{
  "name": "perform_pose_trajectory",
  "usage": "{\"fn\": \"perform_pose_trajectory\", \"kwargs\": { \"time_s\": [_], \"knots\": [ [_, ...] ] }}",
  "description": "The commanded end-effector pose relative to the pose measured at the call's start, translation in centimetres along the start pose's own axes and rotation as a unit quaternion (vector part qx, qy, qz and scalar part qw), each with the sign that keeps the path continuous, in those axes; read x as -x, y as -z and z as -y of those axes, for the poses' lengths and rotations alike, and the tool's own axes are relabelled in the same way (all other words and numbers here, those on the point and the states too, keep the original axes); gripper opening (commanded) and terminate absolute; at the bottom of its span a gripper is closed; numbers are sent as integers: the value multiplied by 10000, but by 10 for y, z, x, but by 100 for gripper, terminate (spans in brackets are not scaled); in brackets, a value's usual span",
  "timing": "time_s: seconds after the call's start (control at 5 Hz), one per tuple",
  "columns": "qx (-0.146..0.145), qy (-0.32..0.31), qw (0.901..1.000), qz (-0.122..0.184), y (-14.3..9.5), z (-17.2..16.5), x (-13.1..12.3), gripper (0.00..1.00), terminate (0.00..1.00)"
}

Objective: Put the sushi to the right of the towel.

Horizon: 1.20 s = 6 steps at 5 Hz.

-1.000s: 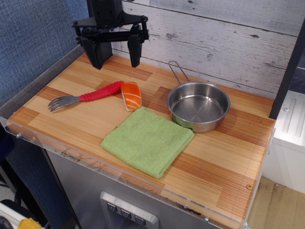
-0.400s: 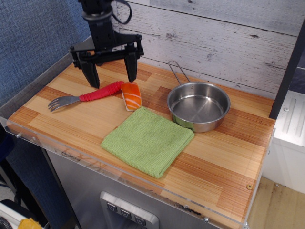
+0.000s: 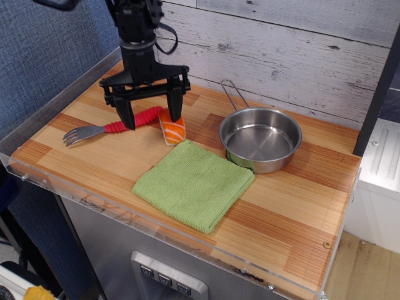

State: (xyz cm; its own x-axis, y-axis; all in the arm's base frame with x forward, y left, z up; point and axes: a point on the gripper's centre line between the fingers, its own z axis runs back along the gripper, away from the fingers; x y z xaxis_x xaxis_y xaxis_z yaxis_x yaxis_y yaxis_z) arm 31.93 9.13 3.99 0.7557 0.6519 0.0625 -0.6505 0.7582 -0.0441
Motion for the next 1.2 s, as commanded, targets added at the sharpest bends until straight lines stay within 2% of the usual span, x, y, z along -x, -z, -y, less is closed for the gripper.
{"fn": "perform_pose_trajectory", "kwargs": {
  "time_s": [0.0,0.4,0.6,1.0],
  "knots": [
    [14,-152,9998,103,10,16,-9,100,0],
    [-72,-193,9997,90,21,18,-9,100,0],
    [-101,-75,9998,165,18,17,-8,0,0],
    [76,332,9990,301,2,20,-8,0,0]
  ]
}}
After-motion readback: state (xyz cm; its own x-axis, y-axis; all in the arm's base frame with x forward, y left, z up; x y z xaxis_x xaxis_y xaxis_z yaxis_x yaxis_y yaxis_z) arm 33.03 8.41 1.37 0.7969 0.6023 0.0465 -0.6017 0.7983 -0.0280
